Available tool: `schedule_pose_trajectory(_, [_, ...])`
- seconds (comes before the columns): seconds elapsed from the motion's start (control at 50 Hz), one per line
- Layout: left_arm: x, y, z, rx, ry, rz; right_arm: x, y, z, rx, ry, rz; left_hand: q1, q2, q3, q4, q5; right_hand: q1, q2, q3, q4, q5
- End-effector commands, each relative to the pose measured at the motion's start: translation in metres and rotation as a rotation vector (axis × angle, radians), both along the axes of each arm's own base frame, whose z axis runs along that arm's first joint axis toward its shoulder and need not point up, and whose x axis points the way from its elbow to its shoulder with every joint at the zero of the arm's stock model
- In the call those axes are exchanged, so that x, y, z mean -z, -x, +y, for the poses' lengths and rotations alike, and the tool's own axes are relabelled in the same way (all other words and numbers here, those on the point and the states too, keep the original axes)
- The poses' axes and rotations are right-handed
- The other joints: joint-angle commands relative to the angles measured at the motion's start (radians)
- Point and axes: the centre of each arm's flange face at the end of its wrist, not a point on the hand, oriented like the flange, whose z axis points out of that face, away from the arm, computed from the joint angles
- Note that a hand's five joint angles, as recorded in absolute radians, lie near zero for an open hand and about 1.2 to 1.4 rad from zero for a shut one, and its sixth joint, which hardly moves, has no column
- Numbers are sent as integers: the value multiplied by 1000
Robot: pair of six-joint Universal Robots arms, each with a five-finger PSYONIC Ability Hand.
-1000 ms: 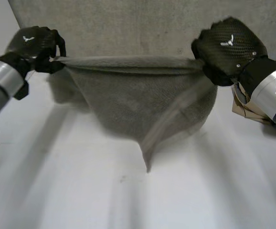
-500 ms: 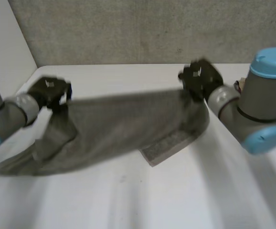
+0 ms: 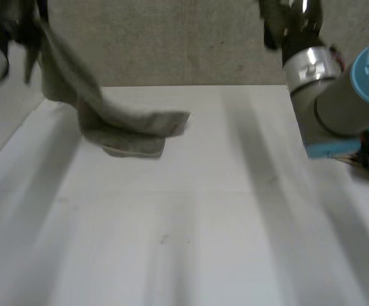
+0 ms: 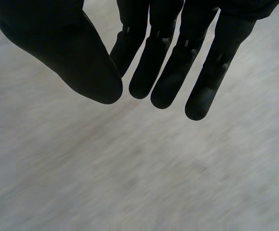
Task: Fold the laundry.
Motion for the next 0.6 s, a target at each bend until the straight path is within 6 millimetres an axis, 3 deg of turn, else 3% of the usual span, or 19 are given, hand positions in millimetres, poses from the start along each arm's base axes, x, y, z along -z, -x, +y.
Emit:
schedule_pose_trajectory(0.02, [67, 3, 45, 98, -187, -87, 60, 6, 13, -145, -304, 68, 252, 197, 204, 194, 224, -281, -329, -341, -348, -345])
schedule_pose_trajectory(0.06, [75, 5, 61, 136, -188, -111, 75, 7, 13, -194, -405, 77, 252, 197, 204, 194, 224, -578, -626, -638, -646, -643])
schedule_pose_trajectory(0.14, [74, 5, 87, 168, -170, -127, 90, 5, 10, -258, -533, 90, 252, 197, 204, 194, 224, -685, -733, -745, -753, -750])
schedule_pose_trajectory(0.24, [55, 1, 112, 162, -123, -125, 109, -5, 16, -329, -711, 122, 252, 197, 204, 194, 224, -727, -774, -787, -794, -791])
schedule_pose_trajectory(0.42, [13, -4, 143, 153, -84, -128, 139, -46, 54, -374, -910, 103, 252, 197, 204, 194, 224, -779, -827, -839, -847, -844])
schedule_pose_trajectory(0.6, [-9, -3, 158, 158, -75, -121, 167, -75, 105, -425, -1105, -25, 252, 197, 204, 194, 224, -908, -956, -969, -976, -973])
